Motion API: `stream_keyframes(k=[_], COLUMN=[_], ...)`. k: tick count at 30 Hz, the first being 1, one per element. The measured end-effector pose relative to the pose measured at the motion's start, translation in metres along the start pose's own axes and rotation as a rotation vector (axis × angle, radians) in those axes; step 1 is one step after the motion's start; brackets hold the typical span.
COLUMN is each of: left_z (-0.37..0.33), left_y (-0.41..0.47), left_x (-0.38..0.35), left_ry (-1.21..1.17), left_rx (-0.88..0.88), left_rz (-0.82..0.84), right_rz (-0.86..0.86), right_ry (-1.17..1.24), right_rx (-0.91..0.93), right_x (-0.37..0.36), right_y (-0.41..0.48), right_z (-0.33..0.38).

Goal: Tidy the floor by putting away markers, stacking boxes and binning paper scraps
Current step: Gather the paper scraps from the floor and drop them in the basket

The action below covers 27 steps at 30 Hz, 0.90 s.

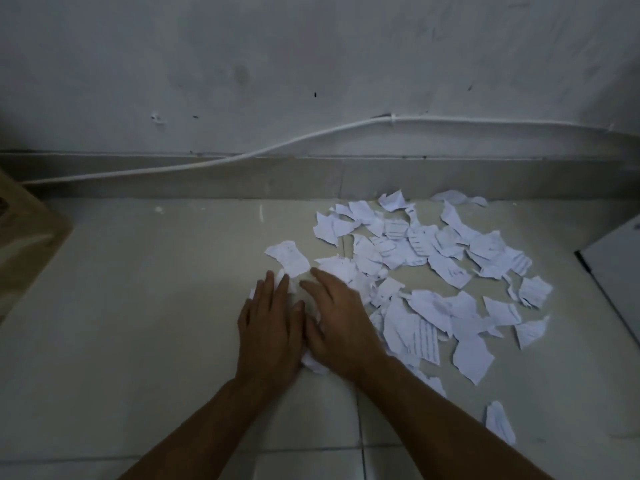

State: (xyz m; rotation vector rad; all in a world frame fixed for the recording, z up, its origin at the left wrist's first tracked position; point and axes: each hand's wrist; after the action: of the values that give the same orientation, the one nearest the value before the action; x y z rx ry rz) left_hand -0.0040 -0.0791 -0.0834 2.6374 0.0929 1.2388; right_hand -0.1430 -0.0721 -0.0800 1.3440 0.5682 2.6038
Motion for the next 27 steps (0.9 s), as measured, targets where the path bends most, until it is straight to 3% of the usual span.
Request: stream_keyframes(k=[3, 6, 10, 13, 14, 16, 18, 19, 23, 25, 27], left_z=[-0.008, -0.008, -0.004, -0.002, -0.001, -0.002, -0.003, -0.004, -0.004, -0.003, -0.002], left_y=[0.032, 0.054, 0.057, 0.057, 0.058, 0.061, 0.062, 0.061, 0.062, 0.062, 0.062], left_x=[-0.019, -0.036, -0.049, -0.053, -0.054, -0.053, -0.054, -0.054, -0.053, -0.052, -0.053], left_ry=[-0.132, -0.104, 0.049, 0.103, 0.109, 0.126, 0.143, 0.149, 0.19, 0.203, 0.198], left_rx=[0.078, 0.12, 0.022, 0.019, 0.021, 0.018, 0.019, 0.02, 0.013, -0.007, -0.029], left_rz=[-0.043, -0.104, -0.109, -0.088, -0.082, -0.071, -0.06, -0.056, -0.045, -0.042, -0.039], right_rz=[-0.163, -0.222, 0.031, 0.202, 0.145, -0.153, -0.412, -0.444, -0.134, 0.009, 0.049], right_ry=[0.07, -0.064, -0.234, -0.19, -0.143, -0.091, -0.192, -0.269, -0.34, -0.307, -0.183], right_rx=[-0.019, -0.114, -0.377, -0.266, -0.18, -0.08, -0.067, -0.107, -0.487, -0.476, -0.314], right_x=[0.015, 0.025, 0.022, 0.003, -0.002, -0.002, 0.004, 0.007, 0.013, 0.006, 0.001], right_y=[0.04, 0.091, 0.132, 0.128, 0.122, 0.118, 0.123, 0.127, 0.143, 0.14, 0.133], right_z=[-0.023, -0.055, -0.098, -0.097, -0.091, -0.082, -0.091, -0.1, -0.13, -0.129, -0.117])
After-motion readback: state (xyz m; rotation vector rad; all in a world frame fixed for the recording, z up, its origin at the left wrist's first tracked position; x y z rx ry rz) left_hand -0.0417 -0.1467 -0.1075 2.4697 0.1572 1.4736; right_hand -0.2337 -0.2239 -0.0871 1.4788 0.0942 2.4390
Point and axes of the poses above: each hand's wrist, its own y-axis towards the middle knuckle, its own x-axis out of the back of the hand, z = x × y, and after that the axes turned 11 degrees about -z, right-handed
